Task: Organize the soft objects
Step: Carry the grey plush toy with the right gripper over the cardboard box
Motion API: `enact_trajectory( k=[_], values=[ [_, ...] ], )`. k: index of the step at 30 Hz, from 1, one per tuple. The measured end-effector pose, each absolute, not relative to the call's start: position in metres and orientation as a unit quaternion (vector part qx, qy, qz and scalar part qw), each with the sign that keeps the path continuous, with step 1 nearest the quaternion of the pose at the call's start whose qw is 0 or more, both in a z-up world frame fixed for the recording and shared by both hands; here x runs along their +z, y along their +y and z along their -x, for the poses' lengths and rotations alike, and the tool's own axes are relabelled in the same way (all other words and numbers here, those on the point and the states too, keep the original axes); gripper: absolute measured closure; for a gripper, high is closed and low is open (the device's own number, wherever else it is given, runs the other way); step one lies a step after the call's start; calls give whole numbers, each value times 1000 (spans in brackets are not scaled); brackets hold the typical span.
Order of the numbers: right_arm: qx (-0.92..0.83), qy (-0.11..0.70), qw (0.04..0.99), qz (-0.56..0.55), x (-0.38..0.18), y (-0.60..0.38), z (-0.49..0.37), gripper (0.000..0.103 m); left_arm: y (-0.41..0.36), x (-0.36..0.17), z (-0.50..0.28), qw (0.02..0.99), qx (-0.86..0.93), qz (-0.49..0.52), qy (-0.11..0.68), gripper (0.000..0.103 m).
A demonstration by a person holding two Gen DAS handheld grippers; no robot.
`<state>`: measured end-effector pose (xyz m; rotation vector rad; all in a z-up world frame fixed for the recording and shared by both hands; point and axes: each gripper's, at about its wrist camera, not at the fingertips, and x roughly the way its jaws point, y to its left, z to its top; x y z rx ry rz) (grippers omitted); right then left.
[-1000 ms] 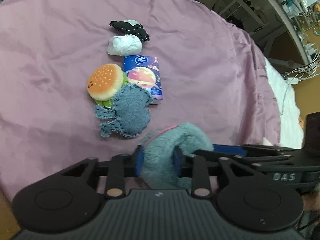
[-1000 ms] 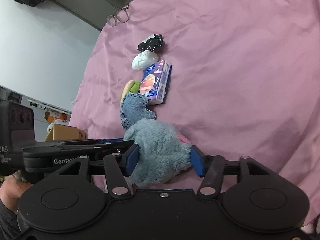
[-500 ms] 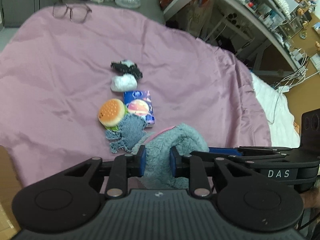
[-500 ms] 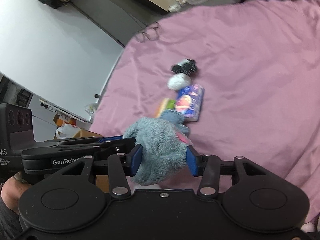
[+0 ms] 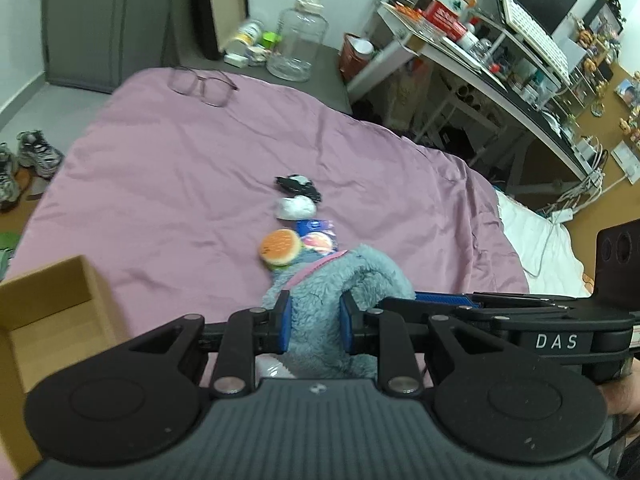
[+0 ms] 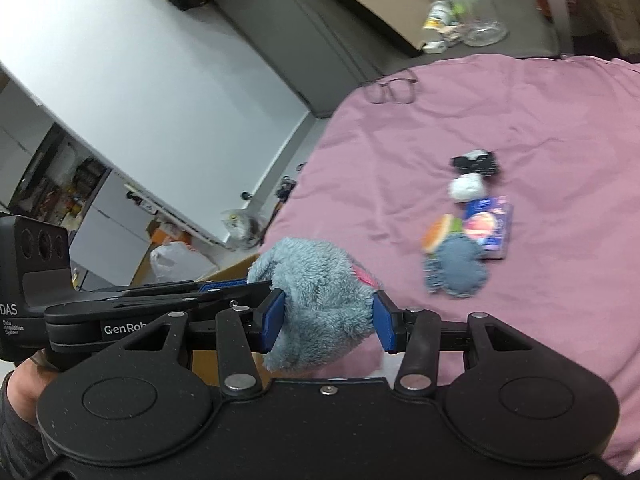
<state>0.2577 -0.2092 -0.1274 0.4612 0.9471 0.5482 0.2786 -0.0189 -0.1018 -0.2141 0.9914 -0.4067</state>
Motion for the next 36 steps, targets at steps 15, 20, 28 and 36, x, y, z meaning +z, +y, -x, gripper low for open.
enact_trajectory(
  k=[15, 20, 28, 36],
  values=[
    [297, 439, 827, -185, -117, -124, -235, 57, 68, -96, -232, 871, -158, 133, 445, 80],
    [304, 443, 825, -176, -124, -98, -235, 57, 95, -105, -226, 873, -149, 146, 440, 80],
    [313, 456, 819, -150, -133, -55, -238, 57, 138, -125, -219, 872, -136, 174, 438, 80],
    [320, 466, 814, -132, -144, -22, -243, 57, 176, -143, -220, 870, -126, 202, 433, 80]
  ],
)
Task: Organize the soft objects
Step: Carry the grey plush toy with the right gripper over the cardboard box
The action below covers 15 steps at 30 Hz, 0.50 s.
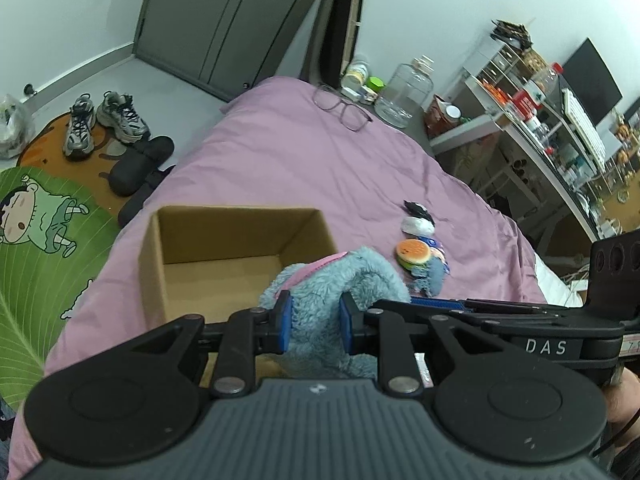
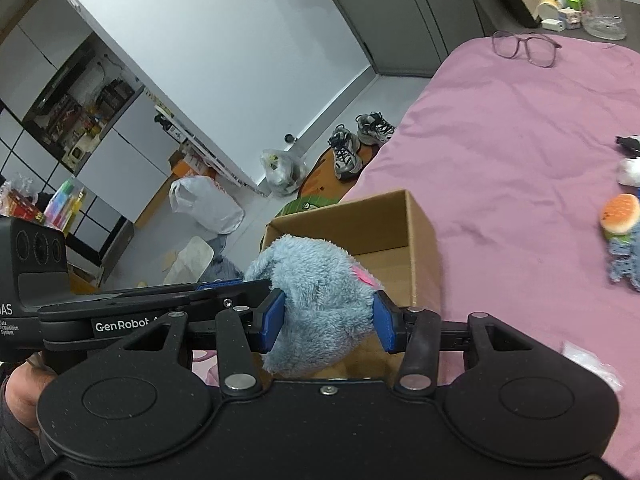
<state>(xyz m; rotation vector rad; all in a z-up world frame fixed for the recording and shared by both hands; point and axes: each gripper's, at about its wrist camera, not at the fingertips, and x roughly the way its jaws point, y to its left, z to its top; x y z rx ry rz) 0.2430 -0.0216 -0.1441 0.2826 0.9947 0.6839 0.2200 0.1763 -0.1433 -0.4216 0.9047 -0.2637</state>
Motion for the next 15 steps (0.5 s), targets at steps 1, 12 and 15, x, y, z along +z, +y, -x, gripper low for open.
enact_trajectory(
  k=[1, 12, 15],
  values=[
    [321, 468, 813, -132, -146, -18, -244, 57, 181, -146, -221, 870, -125, 204, 432, 80],
    [328, 488, 797, -136, -169, 13, -263, 56, 218, -167, -232, 863, -102, 220, 443, 80],
    [328, 483, 800, -139, -169, 15, -267, 55, 224, -168, -238, 864, -95, 224, 441, 80]
  ],
)
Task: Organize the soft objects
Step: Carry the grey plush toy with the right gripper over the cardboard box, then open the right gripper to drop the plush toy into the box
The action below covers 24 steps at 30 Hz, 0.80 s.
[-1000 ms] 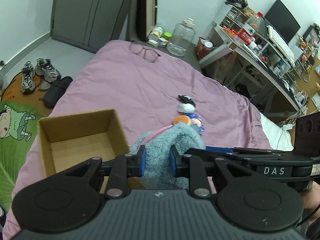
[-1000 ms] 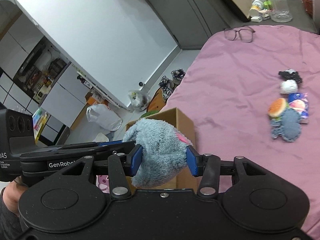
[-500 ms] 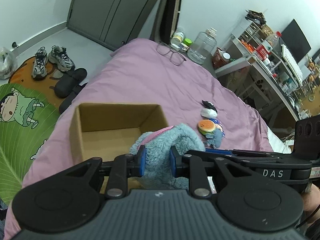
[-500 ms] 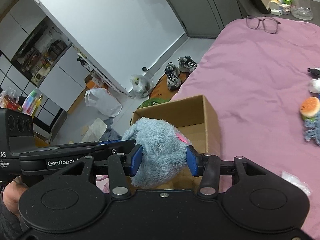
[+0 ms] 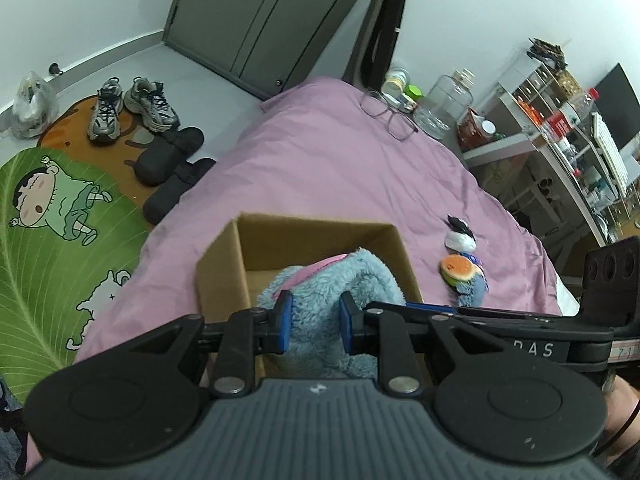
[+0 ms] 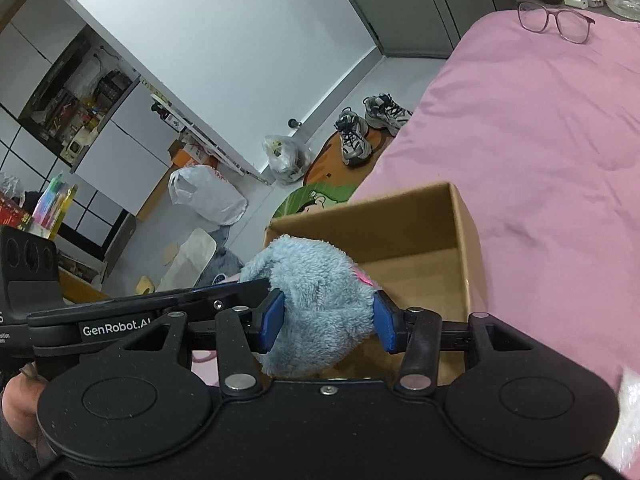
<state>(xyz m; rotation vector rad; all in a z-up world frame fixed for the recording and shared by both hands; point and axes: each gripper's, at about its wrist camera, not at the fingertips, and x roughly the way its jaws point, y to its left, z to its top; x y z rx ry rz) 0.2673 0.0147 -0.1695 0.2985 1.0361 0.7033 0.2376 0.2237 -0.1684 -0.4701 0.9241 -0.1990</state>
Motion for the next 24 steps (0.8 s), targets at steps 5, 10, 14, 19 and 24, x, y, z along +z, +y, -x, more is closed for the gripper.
enact_trajectory(
  k=[5, 10, 14, 19, 24],
  values=[
    [330, 475, 803, -144, -173, 19, -276, 53, 225, -168, -247, 868, -84, 217, 439, 80],
    [312, 489, 801, -149, -188, 21, -288, 51, 223, -168, -254, 869, -65, 201, 448, 79],
    [315, 485, 804, -136, -187, 22, -289, 52, 222, -165, -251, 869, -66, 203, 446, 77],
    [310, 488, 804, -138, -177, 8, -286, 47, 217, -159, -249, 867, -63, 199, 452, 77],
    [307, 479, 811, -139, -159, -13, -276, 36, 212, -146, -243, 868, -64, 192, 454, 76]
  ],
)
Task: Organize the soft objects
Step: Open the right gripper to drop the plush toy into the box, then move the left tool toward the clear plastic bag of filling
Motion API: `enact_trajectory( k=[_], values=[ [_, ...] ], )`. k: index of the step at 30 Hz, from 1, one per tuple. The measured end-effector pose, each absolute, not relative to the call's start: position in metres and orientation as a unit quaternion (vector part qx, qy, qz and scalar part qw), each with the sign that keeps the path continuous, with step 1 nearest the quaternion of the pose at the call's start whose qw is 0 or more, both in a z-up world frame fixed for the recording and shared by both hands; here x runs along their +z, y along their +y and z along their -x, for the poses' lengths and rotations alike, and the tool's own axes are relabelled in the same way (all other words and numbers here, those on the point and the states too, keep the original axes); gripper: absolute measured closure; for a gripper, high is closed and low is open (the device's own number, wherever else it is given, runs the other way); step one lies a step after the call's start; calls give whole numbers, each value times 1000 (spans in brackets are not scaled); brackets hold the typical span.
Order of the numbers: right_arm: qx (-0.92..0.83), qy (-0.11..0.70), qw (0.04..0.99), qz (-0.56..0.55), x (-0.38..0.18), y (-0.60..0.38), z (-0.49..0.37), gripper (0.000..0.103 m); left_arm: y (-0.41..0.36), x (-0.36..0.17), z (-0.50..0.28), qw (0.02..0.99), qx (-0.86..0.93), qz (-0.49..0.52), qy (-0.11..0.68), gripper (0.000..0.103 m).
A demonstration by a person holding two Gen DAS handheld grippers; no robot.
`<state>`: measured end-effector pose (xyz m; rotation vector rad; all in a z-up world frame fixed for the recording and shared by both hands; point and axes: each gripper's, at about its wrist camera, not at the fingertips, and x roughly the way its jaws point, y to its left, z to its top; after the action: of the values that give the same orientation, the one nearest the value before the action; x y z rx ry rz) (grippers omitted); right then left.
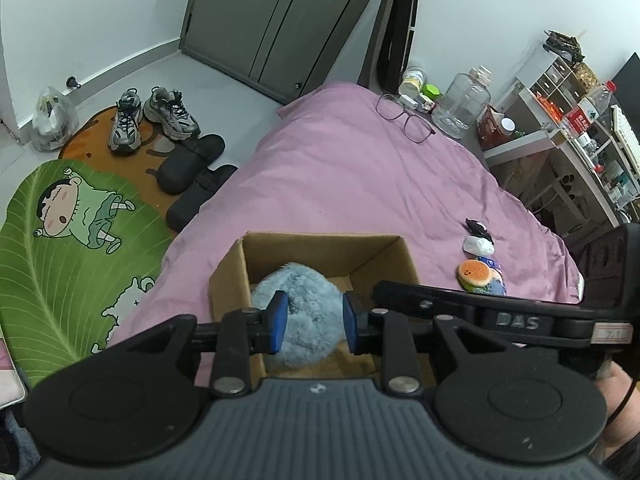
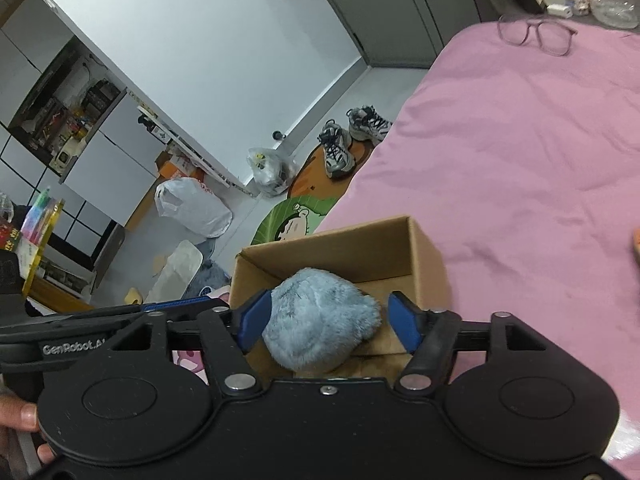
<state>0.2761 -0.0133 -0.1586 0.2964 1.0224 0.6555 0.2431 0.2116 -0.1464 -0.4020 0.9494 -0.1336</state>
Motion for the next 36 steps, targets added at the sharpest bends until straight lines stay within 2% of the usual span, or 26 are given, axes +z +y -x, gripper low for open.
enact_trajectory(
  k=[3, 5, 7, 11, 14, 17, 22, 36],
  values=[
    [309, 474, 814, -132, -148, -21, -271, 29, 206, -138, -239, 867, -58, 191, 457, 70],
    [309, 468, 818, -126, -140, -27, -265, 24, 201, -130, -234, 868, -54, 185, 458, 62],
    [307, 464, 821, -127, -133, -35, -259, 20, 196, -123, -229, 869, -51, 184, 456, 50],
    [307, 456, 826, -124, -118, -51, -247, 11, 183, -107, -218, 873, -44, 173, 454, 39],
    [304, 446, 834, -112, -108, -61, -236, 5, 172, -96, -206, 881, -40, 161, 443, 26],
    [301, 440, 839, -110, -101, -75, -225, 3, 163, -84, -192, 884, -41, 164, 437, 19],
    [297, 420, 854, -80, -85, -94, -201, 0, 154, -65, -169, 892, -39, 156, 423, 1],
    [273, 380, 878, -103, -48, -156, -147, 0, 121, -10, -94, 908, -53, 125, 397, 0]
  ],
)
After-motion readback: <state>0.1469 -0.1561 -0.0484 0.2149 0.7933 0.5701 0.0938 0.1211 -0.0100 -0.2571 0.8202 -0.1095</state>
